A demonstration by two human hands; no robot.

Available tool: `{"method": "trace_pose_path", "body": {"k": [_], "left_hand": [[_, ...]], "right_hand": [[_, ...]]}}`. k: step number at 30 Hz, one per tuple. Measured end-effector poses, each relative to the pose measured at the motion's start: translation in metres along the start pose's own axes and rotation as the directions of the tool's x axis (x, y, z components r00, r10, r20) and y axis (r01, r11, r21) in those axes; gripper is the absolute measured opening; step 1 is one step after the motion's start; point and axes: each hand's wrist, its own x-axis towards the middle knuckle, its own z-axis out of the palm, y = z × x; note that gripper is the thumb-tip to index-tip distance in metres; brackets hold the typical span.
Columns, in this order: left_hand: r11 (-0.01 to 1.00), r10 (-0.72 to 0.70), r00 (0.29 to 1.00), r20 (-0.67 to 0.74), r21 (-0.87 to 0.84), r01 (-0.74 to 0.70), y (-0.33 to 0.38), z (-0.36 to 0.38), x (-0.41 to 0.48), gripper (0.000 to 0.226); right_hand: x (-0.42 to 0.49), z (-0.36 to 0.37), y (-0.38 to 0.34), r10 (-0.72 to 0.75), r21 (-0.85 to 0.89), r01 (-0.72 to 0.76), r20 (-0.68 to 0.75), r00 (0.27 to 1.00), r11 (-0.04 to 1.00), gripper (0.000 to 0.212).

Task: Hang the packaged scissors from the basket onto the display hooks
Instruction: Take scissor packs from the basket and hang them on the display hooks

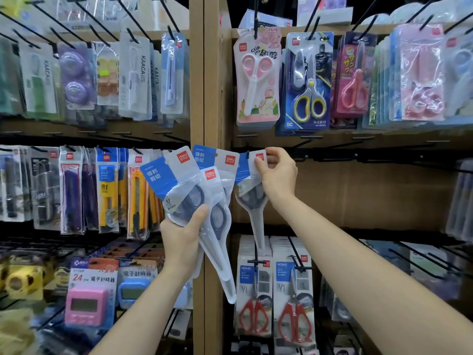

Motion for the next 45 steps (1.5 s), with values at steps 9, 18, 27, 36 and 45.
{"method": "trace_pose_path", "body": {"k": [9, 18, 27, 36, 45], "left_hand": [[0.999, 0.001, 1.0, 0.016, 0.037, -0.002, 0.002, -0.002, -0.002, 0.018], [0.994, -0.086, 0.996, 0.032, 0.063, 0.084, 0.009, -0.009, -0.003, 0.018], [0.996, -0.081, 0.991, 0.108, 0.054, 0.076, 0.022, 0.002, -0.011, 0.029], [0.987, -0.144, 0.977, 0.16, 0.097, 0.13, 0.041, 0.021, -0.026, 0.029], [0.972, -0.126, 0.96, 0.248, 0.224, 0.07, 0.031, 0.033, -0.034, 0.022]], "right_hand": [[-0.022, -0.017, 0.047, -0.294, -0.581, 0.635, 0.576, 0.763, 0.509, 0.05], [0.013, -0.001, 0.039, 0.193, -0.702, 0.457, 0.636, 0.747, 0.546, 0.054], [-0.094, -0.033, -0.025, 0.082, 0.222, -0.355, 0.737, 0.671, 0.908, 0.051], [-0.125, -0.043, -0.012, 0.113, 0.264, -0.346, 0.626, 0.771, 0.901, 0.041], [-0.134, -0.074, 0.013, 0.293, 0.435, -0.387, 0.267, 0.918, 0.813, 0.024]]}}
